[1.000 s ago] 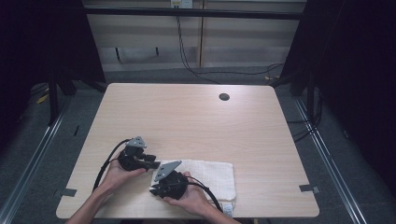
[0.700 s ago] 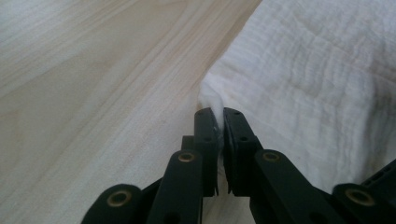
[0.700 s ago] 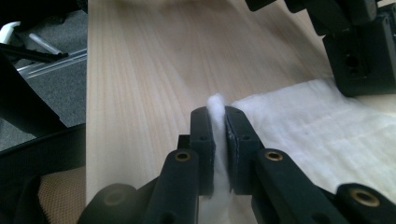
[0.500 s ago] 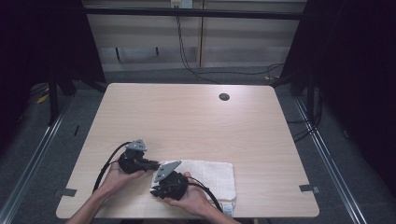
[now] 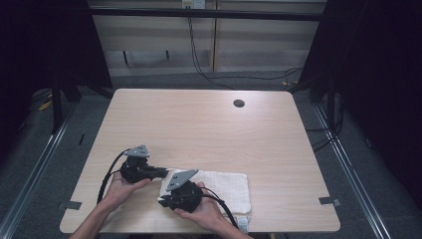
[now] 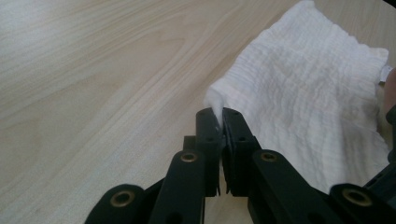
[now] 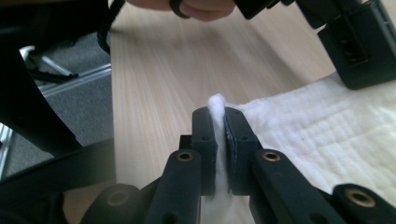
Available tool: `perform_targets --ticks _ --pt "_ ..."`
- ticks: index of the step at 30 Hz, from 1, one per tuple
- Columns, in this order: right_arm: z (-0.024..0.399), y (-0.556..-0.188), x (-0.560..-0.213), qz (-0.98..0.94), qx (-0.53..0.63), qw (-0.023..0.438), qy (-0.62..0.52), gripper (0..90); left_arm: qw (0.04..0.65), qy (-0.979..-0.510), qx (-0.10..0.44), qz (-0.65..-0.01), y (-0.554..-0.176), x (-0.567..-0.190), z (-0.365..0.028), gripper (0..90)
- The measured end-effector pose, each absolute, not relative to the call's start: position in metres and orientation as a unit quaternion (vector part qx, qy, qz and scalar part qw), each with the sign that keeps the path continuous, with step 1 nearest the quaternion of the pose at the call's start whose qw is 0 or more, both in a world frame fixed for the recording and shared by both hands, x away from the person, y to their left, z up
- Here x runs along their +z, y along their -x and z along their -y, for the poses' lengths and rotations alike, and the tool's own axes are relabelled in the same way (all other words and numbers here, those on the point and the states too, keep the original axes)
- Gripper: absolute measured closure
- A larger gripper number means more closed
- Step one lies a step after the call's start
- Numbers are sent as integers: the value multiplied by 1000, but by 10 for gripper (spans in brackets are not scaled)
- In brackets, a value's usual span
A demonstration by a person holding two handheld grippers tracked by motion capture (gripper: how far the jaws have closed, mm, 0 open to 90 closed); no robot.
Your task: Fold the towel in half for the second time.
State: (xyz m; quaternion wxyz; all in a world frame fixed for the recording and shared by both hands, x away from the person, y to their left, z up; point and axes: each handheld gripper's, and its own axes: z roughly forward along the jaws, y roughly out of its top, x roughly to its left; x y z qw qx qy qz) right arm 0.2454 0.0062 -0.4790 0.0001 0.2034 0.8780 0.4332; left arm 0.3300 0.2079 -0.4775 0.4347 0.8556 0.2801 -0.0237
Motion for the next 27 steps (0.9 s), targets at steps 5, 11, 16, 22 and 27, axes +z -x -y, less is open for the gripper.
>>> perform_targets --ticks 5,11,16,22,27 --pt "-7 -245 -468 -870 448 -1 -204 846 449 -845 -22 -289 -330 -470 -214 864" --pt "-11 -245 -451 -857 473 0 -203 846 470 -831 -11 -296 -328 -449 -226 864" --pt "-16 -243 -435 -847 496 7 -191 847 479 -825 -16 -298 -325 -438 -226 864" --pt "-3 -238 -436 -844 495 12 -205 847 475 -830 -25 -291 -328 -439 -210 864" --pt "19 -236 -437 -845 490 21 -216 847 477 -832 -43 -280 -337 -438 -191 863"
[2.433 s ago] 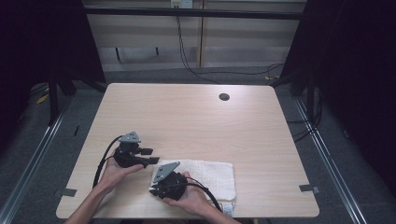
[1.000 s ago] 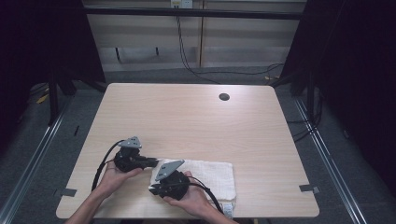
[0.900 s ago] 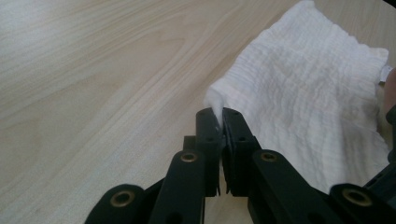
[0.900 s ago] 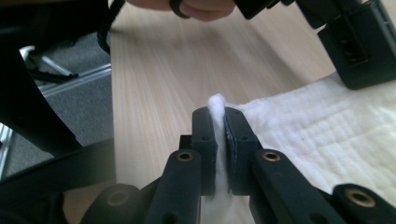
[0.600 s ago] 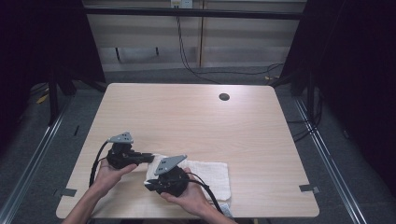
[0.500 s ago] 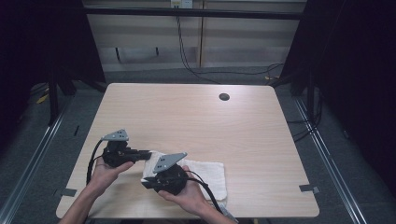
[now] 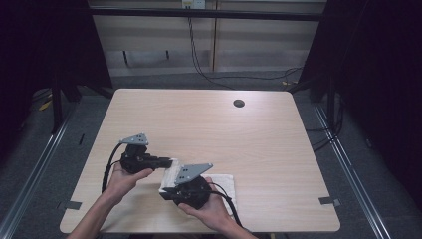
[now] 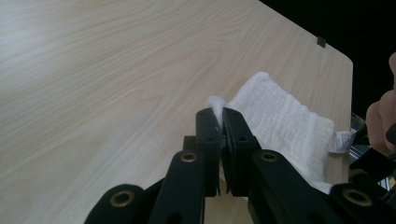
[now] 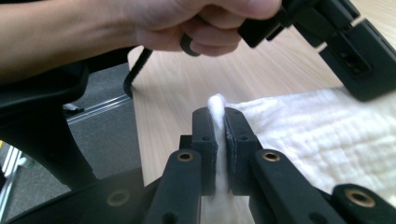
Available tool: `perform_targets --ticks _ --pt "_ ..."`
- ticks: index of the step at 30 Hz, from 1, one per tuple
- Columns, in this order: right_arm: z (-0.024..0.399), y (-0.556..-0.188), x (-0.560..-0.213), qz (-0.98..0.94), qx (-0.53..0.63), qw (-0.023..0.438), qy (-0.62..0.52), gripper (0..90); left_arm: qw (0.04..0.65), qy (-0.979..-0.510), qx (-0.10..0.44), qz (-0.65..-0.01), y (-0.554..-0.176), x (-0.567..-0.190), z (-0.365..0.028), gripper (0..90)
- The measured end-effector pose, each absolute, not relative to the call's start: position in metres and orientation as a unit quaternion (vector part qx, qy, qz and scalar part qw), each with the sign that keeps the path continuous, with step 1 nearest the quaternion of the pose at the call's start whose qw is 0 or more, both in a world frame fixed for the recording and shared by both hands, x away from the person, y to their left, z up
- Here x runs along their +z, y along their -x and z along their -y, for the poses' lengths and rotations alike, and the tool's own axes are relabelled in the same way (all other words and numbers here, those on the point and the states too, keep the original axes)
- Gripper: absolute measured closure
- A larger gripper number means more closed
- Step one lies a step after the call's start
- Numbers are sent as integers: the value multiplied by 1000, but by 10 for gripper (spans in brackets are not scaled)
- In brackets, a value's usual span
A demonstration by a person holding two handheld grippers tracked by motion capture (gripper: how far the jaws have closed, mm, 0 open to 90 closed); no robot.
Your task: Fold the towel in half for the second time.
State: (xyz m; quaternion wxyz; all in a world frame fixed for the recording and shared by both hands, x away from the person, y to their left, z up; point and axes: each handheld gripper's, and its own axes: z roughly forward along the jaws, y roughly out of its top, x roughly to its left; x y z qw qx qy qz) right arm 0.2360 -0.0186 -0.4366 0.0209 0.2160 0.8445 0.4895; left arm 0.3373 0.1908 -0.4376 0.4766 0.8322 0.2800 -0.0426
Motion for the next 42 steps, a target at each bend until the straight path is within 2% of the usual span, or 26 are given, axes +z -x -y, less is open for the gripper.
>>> perform_targets --ticks 17,26,33,35,41,42 --pt "80 -216 -441 -828 491 41 -268 841 460 -850 -54 -249 -336 -440 -133 860" --pt "116 -208 -455 -825 473 43 -307 830 439 -862 -67 -242 -338 -457 -90 848" --pt "129 -202 -467 -834 438 57 -331 768 432 -865 -84 -244 -336 -478 -62 835" --pt "133 -201 -469 -835 430 57 -338 736 433 -864 -86 -241 -337 -481 -58 814" --pt "144 -196 -473 -838 419 60 -344 717 439 -861 -93 -242 -338 -482 -50 774" --pt "148 -195 -474 -834 416 64 -357 693 446 -856 -98 -242 -339 -481 -47 739"
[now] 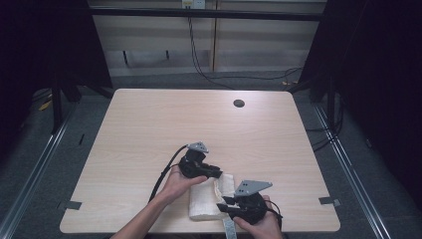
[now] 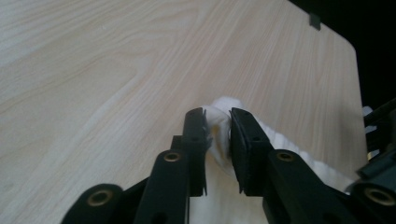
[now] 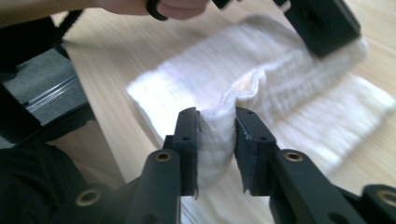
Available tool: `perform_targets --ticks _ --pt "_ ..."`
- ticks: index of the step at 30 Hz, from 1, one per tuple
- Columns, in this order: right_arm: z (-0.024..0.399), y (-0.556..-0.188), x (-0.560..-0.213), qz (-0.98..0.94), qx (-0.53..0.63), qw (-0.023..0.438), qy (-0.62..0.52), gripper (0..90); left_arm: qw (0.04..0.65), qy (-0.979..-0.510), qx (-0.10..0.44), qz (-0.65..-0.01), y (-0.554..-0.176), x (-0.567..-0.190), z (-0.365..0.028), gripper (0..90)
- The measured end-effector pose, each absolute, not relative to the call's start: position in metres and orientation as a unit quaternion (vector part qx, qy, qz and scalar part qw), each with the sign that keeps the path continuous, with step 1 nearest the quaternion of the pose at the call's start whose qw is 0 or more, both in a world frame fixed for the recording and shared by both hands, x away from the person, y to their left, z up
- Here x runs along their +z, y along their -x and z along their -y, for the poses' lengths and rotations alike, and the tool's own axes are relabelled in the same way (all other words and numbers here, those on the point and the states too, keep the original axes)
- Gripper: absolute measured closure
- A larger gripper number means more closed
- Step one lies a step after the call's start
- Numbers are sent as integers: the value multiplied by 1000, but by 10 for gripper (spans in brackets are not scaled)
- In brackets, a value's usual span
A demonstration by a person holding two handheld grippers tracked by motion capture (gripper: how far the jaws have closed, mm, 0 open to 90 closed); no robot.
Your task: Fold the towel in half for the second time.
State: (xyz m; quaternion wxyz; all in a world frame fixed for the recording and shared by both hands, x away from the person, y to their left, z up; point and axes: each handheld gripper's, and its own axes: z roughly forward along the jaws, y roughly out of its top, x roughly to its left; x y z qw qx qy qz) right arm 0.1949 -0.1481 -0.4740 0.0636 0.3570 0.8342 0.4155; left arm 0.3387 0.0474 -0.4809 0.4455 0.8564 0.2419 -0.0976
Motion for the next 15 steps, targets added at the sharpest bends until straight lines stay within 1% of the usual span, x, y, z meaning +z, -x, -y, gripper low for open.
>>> perform_targets --ticks 3,4,5,6,7,8,9,11,14,15 --pt "153 -193 -474 -829 420 63 -364 683 457 -851 -106 -236 -338 -479 -47 684" --pt "155 -192 -474 -829 416 67 -368 680 461 -850 -108 -230 -337 -477 -47 684" --pt "159 -191 -475 -828 413 68 -372 655 471 -845 -104 -231 -336 -476 -48 647" --pt "159 -191 -475 -828 413 68 -372 655 477 -842 -104 -231 -335 -474 -50 647" --pt "165 -190 -475 -815 423 58 -392 641 481 -840 -102 -229 -331 -472 -53 611" --pt "165 -190 -475 -815 423 58 -392 641 481 -840 -102 -229 -331 -472 -53 584" --pt "168 -189 -475 -808 429 51 -400 633 481 -840 -101 -231 -330 -471 -54 584" --pt "172 -189 -472 -809 425 67 -401 617 477 -842 -90 -234 -329 -468 -61 548" --pt "176 -188 -471 -809 422 74 -403 601 471 -845 -80 -239 -329 -467 -68 522" --pt "182 -188 -471 -803 424 79 -410 584 468 -846 -72 -245 -329 -465 -76 523"
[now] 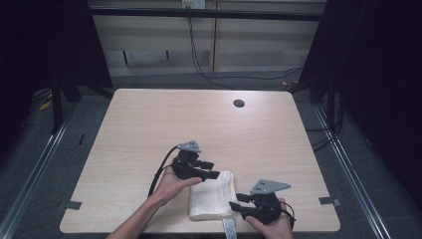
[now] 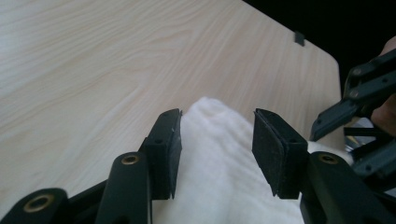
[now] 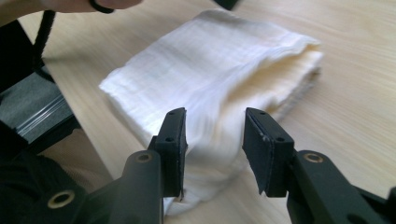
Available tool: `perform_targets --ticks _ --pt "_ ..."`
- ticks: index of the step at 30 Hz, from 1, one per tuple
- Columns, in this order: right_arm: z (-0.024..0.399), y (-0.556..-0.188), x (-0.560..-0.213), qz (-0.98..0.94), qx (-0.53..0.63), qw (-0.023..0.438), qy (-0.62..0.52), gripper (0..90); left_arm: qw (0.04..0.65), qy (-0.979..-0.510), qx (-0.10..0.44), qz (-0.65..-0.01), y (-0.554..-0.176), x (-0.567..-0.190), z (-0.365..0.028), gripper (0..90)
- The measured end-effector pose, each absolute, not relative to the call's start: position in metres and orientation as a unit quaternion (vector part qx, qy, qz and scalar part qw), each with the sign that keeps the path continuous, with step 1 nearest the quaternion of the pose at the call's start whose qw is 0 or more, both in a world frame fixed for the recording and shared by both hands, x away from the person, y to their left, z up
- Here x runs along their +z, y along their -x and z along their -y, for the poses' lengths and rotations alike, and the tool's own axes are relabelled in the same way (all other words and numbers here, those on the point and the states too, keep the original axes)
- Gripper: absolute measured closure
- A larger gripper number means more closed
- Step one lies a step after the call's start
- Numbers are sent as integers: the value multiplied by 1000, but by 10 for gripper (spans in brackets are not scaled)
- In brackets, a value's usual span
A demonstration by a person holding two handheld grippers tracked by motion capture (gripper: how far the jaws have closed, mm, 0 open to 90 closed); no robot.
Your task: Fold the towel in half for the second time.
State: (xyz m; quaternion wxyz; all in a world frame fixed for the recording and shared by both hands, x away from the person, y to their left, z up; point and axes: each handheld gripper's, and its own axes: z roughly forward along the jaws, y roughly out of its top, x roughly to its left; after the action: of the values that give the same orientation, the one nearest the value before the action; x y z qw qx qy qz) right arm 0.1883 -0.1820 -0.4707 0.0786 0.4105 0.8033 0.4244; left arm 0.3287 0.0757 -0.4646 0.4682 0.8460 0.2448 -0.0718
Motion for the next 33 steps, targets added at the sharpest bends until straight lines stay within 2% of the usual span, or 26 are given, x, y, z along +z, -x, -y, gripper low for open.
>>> perform_targets --ticks 10,13,17,24,33 --pt "204 -201 -460 -780 448 105 -424 540 449 -851 -28 -269 -321 -455 -119 454" --pt "208 -209 -456 -787 452 90 -410 540 448 -849 -11 -280 -316 -450 -137 462" --pt "211 -215 -455 -790 447 93 -409 508 446 -847 3 -289 -309 -449 -154 449" --pt "230 -219 -455 -772 453 119 -430 472 447 -836 10 -319 -287 -448 -197 388" --pt "246 -217 -456 -754 465 124 -447 454 442 -827 27 -348 -266 -452 -235 333"
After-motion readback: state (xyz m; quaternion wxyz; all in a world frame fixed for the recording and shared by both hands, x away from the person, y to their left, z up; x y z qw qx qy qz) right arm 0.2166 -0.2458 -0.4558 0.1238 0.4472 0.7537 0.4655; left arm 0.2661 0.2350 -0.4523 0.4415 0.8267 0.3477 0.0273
